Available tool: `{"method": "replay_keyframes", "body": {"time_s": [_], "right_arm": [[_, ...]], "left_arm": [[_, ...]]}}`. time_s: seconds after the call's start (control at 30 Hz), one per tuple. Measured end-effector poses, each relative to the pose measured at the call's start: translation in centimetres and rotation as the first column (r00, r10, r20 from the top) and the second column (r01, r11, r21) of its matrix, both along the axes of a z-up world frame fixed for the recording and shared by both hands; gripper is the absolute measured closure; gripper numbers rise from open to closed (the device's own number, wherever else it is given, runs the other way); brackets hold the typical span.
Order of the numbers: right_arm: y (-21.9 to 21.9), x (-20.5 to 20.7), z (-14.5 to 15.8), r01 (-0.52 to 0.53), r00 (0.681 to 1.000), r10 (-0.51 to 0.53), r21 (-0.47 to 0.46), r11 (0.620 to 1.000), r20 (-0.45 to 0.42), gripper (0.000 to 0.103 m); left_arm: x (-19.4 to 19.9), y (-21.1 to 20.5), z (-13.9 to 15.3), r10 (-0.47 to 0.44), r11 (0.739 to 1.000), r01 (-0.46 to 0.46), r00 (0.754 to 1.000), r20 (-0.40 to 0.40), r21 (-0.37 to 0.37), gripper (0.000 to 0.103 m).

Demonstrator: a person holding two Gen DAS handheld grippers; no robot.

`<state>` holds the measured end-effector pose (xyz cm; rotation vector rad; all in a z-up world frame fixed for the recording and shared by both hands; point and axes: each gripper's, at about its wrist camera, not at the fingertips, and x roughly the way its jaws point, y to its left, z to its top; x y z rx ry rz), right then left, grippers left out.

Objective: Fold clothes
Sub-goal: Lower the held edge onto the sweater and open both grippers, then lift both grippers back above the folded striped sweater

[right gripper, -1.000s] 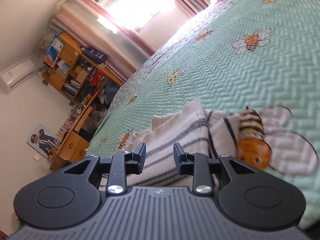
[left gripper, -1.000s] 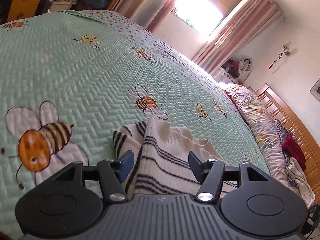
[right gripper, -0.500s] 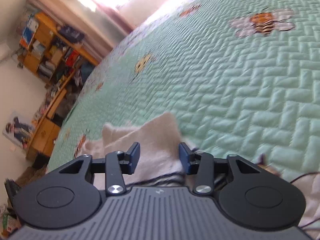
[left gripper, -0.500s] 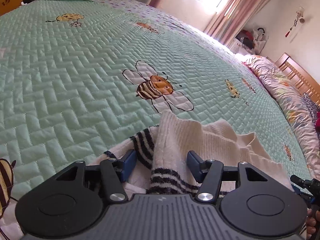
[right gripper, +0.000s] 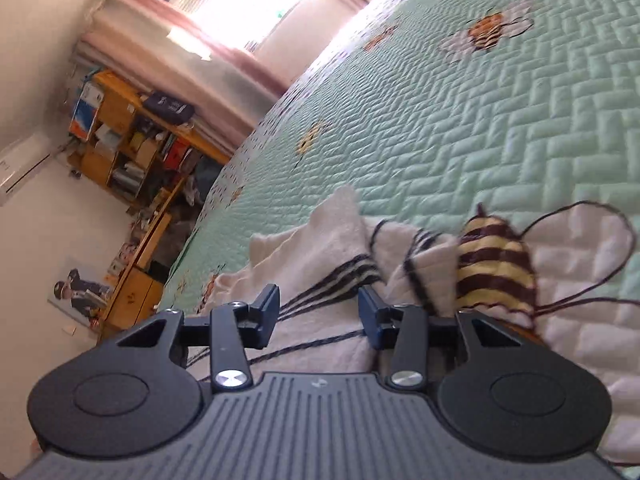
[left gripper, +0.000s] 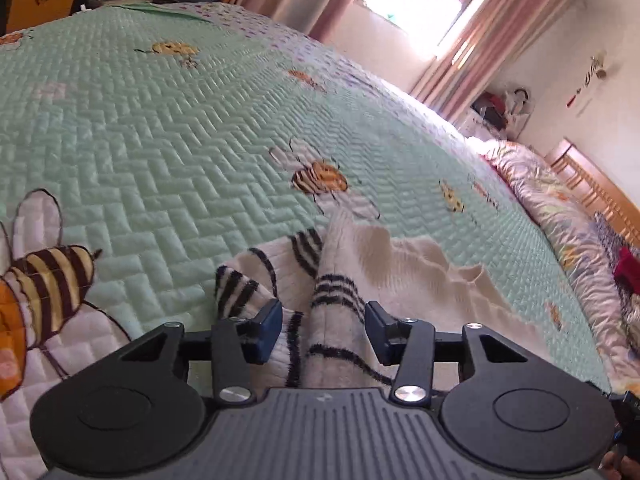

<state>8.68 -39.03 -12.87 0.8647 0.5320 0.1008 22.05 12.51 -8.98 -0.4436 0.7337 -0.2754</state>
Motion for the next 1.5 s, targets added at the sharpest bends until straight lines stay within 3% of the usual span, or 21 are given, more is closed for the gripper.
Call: {"method": "replay_keyframes", "body": {"time_s": [0.03,0.1,0.17,0.33,0.43,0.47,0.53,0.6,0.67,0.73,0.8,0.93,1.0,1.07,1.13,1.2,1.23,1.27,1.33,1.4,1.5], "right_arm": [[0.1,-0.9,1.2,0.016,1.0,-0.015,-0.048,0.999,0.014,0.051],[0.4,-2.5,3.4,0.031,0.998,-0.024,-0.129,0.991,0.053,0.046],[1.9,-3.9,4.9,-0.009,0.994,0.026,-0.165,0.986,0.106,0.038],[6.6,-4.2,4.9,-0.134,0.978,0.163,-0.206,0.969,0.13,0.033],[7.5,-3.1,3.2,-0.158,0.98,0.175,-0.161,0.974,0.095,0.033],[7.2,-2.8,2.6,-0.157,0.982,0.171,-0.15,0.976,0.085,0.033],[6.0,-2.8,1.4,-0.124,0.989,0.134,-0.142,0.982,0.06,0.033],[4.9,-3.8,1.6,-0.074,0.995,0.083,-0.147,0.986,0.062,0.035],[3.8,-5.0,2.2,-0.02,0.997,0.031,-0.153,0.988,0.07,0.034],[3.1,-6.3,3.1,0.024,0.996,-0.009,-0.179,0.984,0.088,0.033],[3.6,-7.0,4.0,0.027,0.992,-0.002,-0.195,0.98,0.128,0.032],[6.5,-5.9,3.5,-0.056,0.984,0.082,-0.161,0.985,0.156,0.03],[7.8,-5.0,2.6,-0.089,0.985,0.11,-0.157,0.984,0.132,0.03],[7.8,-4.7,1.5,-0.086,0.99,0.101,-0.15,0.985,0.096,0.03],[6.0,-5.6,0.8,-0.041,0.995,0.051,-0.119,0.992,0.09,0.03],[4.1,-6.9,0.9,0.021,0.997,-0.014,-0.093,0.995,0.079,0.03],[3.4,-7.6,1.3,0.053,0.997,-0.047,-0.102,0.993,0.065,0.029],[3.0,-8.3,1.9,0.081,0.996,-0.075,-0.119,0.99,0.051,0.028],[3.4,-9.1,3.5,0.08,0.994,-0.069,-0.138,0.987,0.087,0.028],[4.5,-9.5,4.9,0.057,0.991,-0.036,-0.157,0.986,0.132,0.026],[8.2,-8.1,6.3,-0.028,0.989,0.059,-0.217,0.976,0.139,0.022]], "left_arm": [[-0.8,0.4,1.0,0.014,1.0,-0.014,0.999,0.033,0.003,0.035],[-3.5,1.2,3.2,0.051,0.998,-0.056,0.99,0.131,0.036,0.024],[-5.5,1.6,4.3,0.067,0.996,-0.078,0.98,0.188,0.051,0.019],[-4.9,1.6,3.4,0.046,0.998,-0.053,0.988,0.145,0.042,0.02],[-2.4,1.9,1.3,0.019,1.0,-0.018,0.998,0.062,-0.013,0.02],[-1.8,2.2,0.3,0.044,0.999,-0.044,0.999,0.027,0.0,0.021],[-0.7,2.7,-1.5,0.098,0.995,-0.097,0.994,-0.043,0.03,0.034],[-1.9,4.4,-1.3,0.133,0.99,-0.134,0.99,-0.038,-0.046,0.04],[-3.6,5.8,-0.4,0.159,0.982,-0.158,0.987,-0.005,-0.102,0.033],[-5.9,5.8,1.1,0.162,0.983,-0.156,0.985,0.055,-0.097,0.026],[-8.0,4.7,2.2,0.11,0.99,-0.101,0.989,0.097,-0.094,0.026],[-10.2,-0.2,3.6,-0.045,0.998,0.051,0.981,0.188,-0.027,0.022],[-10.6,-3.0,3.2,-0.137,0.989,0.123,0.967,0.215,0.076,0.02],[-9.9,-3.9,1.9,-0.139,0.987,0.125,0.979,0.148,0.103,0.021],[-9.3,-2.4,0.1,-0.102,0.994,0.1,0.992,0.079,0.033,0.026],[-9.2,-0.2,-0.9,-0.063,0.998,0.064,0.997,0.054,-0.026,0.037],[-9.4,0.4,-0.5,-0.046,0.998,0.048,0.998,0.047,-0.043,0.037],[-9.6,1.0,-0.1,-0.029,0.998,0.031,0.999,0.039,-0.059,0.036],[-10.9,0.7,2.0,-0.011,1.0,0.012,0.996,0.09,-0.009,0.016],[-12.1,-0.5,3.8,-0.016,0.998,0.007,0.992,0.127,0.068,0.005],[-13.4,-3.2,4.6,-0.057,0.987,0.041,0.993,0.101,0.156,0.001]]}}
